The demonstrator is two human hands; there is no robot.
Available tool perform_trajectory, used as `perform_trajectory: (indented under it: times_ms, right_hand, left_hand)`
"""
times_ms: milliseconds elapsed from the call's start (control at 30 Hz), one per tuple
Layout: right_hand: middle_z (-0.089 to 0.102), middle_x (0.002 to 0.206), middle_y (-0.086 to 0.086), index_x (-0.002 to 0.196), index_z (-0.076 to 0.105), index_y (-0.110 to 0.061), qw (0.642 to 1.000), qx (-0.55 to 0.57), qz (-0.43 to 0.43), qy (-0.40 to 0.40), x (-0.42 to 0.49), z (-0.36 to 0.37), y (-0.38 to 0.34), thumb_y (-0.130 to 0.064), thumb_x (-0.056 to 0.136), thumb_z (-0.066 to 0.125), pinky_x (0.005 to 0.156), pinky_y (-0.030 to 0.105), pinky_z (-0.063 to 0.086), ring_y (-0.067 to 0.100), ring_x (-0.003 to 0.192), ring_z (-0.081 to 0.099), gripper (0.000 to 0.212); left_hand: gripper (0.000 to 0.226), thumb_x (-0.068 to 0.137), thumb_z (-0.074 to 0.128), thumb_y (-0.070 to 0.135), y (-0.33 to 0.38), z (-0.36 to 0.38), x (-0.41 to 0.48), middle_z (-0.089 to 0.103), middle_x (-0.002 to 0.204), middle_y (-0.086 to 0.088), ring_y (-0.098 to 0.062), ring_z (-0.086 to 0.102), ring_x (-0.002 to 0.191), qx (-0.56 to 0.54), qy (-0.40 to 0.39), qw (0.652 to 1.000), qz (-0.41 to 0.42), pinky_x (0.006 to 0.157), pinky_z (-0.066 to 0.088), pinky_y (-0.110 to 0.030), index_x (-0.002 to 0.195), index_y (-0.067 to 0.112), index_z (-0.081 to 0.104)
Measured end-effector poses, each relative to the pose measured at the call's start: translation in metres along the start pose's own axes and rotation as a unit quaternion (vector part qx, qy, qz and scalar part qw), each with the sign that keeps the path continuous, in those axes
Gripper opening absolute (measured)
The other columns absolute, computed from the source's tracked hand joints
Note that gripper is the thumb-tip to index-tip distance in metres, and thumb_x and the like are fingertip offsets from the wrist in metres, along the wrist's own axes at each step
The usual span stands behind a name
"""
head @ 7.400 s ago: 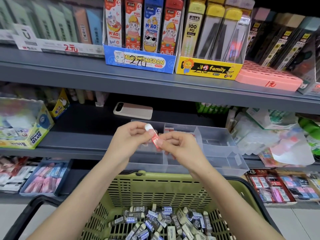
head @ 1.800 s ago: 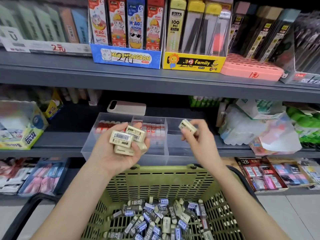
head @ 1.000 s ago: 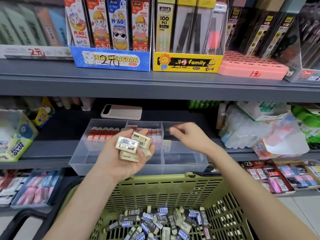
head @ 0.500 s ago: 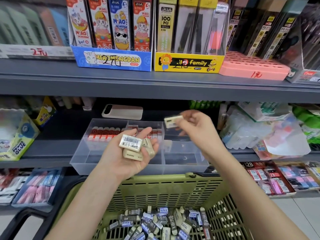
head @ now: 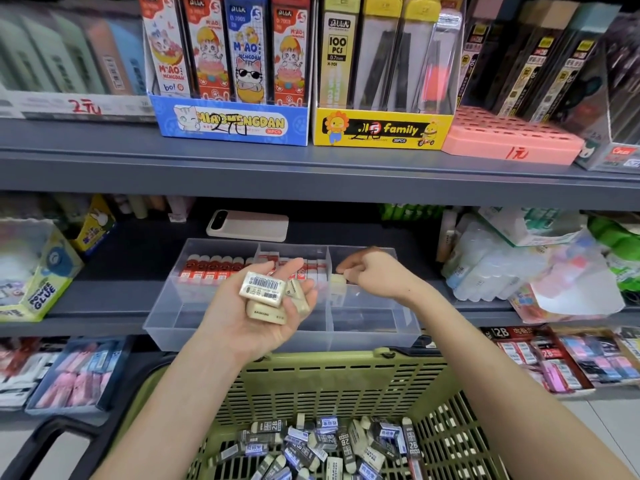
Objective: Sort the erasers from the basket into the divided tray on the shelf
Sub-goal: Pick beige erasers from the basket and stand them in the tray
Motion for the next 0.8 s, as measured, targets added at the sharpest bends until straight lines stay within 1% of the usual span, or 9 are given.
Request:
perform_trajectory:
  times_ms: [133, 200, 267, 367, 433, 500, 633, 733, 800]
  right_hand:
    - [0.06, 0.128, 0.005, 0.123, 0.06, -0.012, 0.998, -0.061, -0.001, -0.005, -0.006, -0.001, -0.006, -0.015, 0.098, 0.04, 0.096, 0.025, 0.04, 0.021, 0.116, 0.054, 0.032]
    - [0.064, 0.121, 0.003, 0.117, 0.063, -0.013, 0.993, -0.073, -0.039, 0.087, -0.017, -0.019, -0.025, -0.021, 0.097, 0.044, 0.093, 0.028, 0.042, 0.021, 0.112, 0.057, 0.029]
    - [0.069, 0.108, -0.007, 0.105, 0.07, -0.02, 0.977, 0.004, -0.116, 0.177, -0.044, -0.035, -0.055, -0.033, 0.092, 0.054, 0.09, 0.025, 0.04, 0.012, 0.102, 0.059, 0.024]
    - [0.065, 0.095, -0.014, 0.094, 0.072, -0.033, 0.957, 0.008, -0.232, 0.176, -0.081, -0.027, -0.103, -0.051, 0.079, 0.061, 0.088, 0.024, 0.036, 0.006, 0.095, 0.052, 0.026]
    - [0.059, 0.096, -0.014, 0.097, 0.072, -0.036, 0.96, -0.055, -0.221, 0.163, -0.089, -0.014, -0.115, -0.056, 0.077, 0.062, 0.087, 0.026, 0.035, 0.009, 0.095, 0.045, 0.03]
    - [0.059, 0.098, -0.013, 0.096, 0.073, -0.03, 0.963, -0.058, -0.199, 0.172, -0.091, -0.01, -0.115, -0.048, 0.079, 0.065, 0.087, 0.027, 0.034, 0.011, 0.097, 0.043, 0.026]
    - [0.063, 0.095, -0.011, 0.082, 0.067, -0.023, 0.97, 0.141, -0.154, 0.127, -0.089, -0.006, -0.103, -0.023, 0.076, 0.071, 0.087, 0.025, 0.042, 0.008, 0.096, 0.051, 0.007]
    - [0.068, 0.089, 0.005, 0.087, 0.059, -0.017, 0.92, 0.358, -0.086, 0.136, -0.074, -0.026, -0.068, -0.01, 0.083, 0.065, 0.071, 0.028, 0.051, 0.014, 0.078, 0.063, 0.01]
    - [0.067, 0.088, 0.011, 0.09, 0.057, -0.014, 0.922, 0.332, -0.049, 0.193, -0.061, -0.05, -0.038, -0.008, 0.086, 0.062, 0.063, 0.027, 0.054, 0.016, 0.073, 0.065, 0.009]
  left_hand:
    - [0.032, 0.077, 0.058, 0.023, -0.001, 0.001, 0.001, 0.069, 0.095, -0.023, -0.033, 0.068, 0.076, 0.006, 0.003, 1.0, 0.002, 0.038, 0.049, -0.022, 0.097, 0.006, 0.076]
    - [0.032, 0.076, 0.058, 0.024, -0.001, 0.001, 0.002, 0.069, 0.093, -0.023, -0.033, 0.068, 0.074, 0.007, 0.004, 1.0, 0.0, 0.037, 0.048, -0.022, 0.095, 0.005, 0.076]
    - [0.033, 0.076, 0.058, 0.024, -0.002, 0.003, 0.002, 0.069, 0.093, -0.023, -0.033, 0.068, 0.074, 0.008, -0.003, 1.0, -0.004, 0.037, 0.047, -0.021, 0.096, 0.004, 0.076]
    - [0.037, 0.079, 0.056, 0.023, -0.004, 0.007, 0.005, 0.065, 0.09, -0.019, -0.028, 0.065, 0.072, -0.019, -0.028, 0.999, -0.011, 0.042, 0.052, -0.023, 0.107, 0.003, 0.072]
    - [0.037, 0.079, 0.057, 0.022, -0.002, 0.005, 0.008, 0.065, 0.089, -0.017, -0.025, 0.065, 0.073, -0.023, -0.024, 0.999, 0.006, 0.054, 0.056, -0.024, 0.107, 0.002, 0.071]
    - [0.035, 0.078, 0.057, 0.022, -0.001, 0.005, 0.009, 0.069, 0.088, -0.014, -0.023, 0.067, 0.072, -0.004, -0.02, 1.0, 0.023, 0.058, 0.055, -0.026, 0.1, 0.001, 0.074]
    - [0.026, 0.07, 0.064, 0.022, -0.001, 0.001, 0.009, 0.067, 0.086, -0.015, -0.026, 0.066, 0.074, 0.014, 0.011, 0.999, 0.037, 0.053, 0.055, -0.026, 0.082, 0.001, 0.074]
    - [0.031, 0.079, 0.061, 0.026, 0.0, -0.003, 0.006, 0.068, 0.085, -0.02, -0.03, 0.066, 0.074, 0.036, 0.036, 0.998, 0.036, 0.04, 0.049, -0.022, 0.09, 0.001, 0.076]
    - [0.031, 0.083, 0.058, 0.027, 0.005, -0.006, 0.003, 0.069, 0.085, -0.021, -0.03, 0.067, 0.072, 0.046, 0.048, 0.997, 0.044, 0.039, 0.047, -0.021, 0.092, 0.004, 0.077]
Point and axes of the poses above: each hand's wrist, its own x-axis towards the middle knuckle, its own z-axis out of the palm, y = z × x, the point moved 9 cm from there along x, towards the middle knuckle
